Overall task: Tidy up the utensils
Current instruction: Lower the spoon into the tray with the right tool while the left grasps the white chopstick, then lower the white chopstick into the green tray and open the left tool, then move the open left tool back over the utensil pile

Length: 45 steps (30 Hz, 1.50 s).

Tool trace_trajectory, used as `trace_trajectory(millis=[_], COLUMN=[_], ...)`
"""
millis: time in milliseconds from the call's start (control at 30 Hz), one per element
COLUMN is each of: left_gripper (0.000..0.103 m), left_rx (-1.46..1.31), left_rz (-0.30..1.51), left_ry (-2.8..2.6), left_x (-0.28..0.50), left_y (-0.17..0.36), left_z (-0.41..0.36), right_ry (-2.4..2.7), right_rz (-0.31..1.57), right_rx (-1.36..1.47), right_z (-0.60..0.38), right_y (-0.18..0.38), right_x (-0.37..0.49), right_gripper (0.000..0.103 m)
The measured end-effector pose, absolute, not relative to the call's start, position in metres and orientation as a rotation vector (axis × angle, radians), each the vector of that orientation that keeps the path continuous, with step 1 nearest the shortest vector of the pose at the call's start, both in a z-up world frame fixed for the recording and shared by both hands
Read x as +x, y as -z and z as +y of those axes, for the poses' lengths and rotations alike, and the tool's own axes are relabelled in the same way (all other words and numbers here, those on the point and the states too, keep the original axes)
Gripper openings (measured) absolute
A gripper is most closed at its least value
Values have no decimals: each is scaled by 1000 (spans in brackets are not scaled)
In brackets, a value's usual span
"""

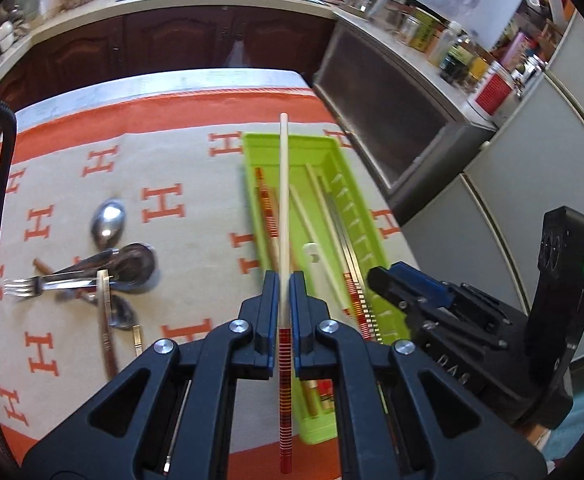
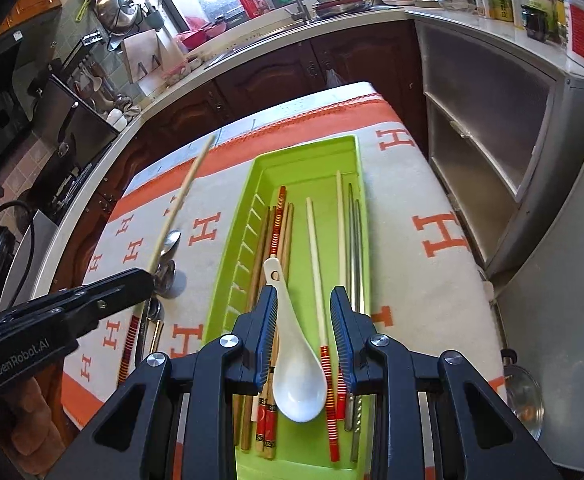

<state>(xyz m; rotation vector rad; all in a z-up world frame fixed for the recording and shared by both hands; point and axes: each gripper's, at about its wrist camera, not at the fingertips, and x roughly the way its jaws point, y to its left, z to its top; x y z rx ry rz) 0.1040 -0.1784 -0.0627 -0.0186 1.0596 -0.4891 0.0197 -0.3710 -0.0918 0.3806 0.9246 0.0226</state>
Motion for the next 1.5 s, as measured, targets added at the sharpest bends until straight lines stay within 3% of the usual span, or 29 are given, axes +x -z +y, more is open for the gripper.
trace_trajectory(millis=[333, 567, 667, 733, 800, 867, 1500], left_gripper=[4, 5, 6, 12, 27, 35, 36], left_rx=[34, 83, 87, 90, 92, 88, 52], left_rz=[1164, 1130, 1116, 1099, 1078, 1053, 959], left_ry=[483, 482, 483, 476, 459, 434, 222], left_x=[123, 113, 106, 101, 97, 92, 67], left_y=[105, 99, 92, 87, 82, 77, 74], left_z=[-221, -212, -201, -191, -180, -166, -43], right_ry=[27, 14, 9, 3, -10, -25, -187], right_rz=[926, 931, 926, 918, 918, 917, 949], right_rx=[416, 417, 413, 401, 394, 387, 257], right_z=[-388, -381, -374, -366, -360, -352, -229], right_y=[95, 97, 96, 93, 92, 90, 75], right_x=[9, 12, 13, 13, 13, 14, 27], right_gripper=[28, 28, 34, 36, 36, 36, 36])
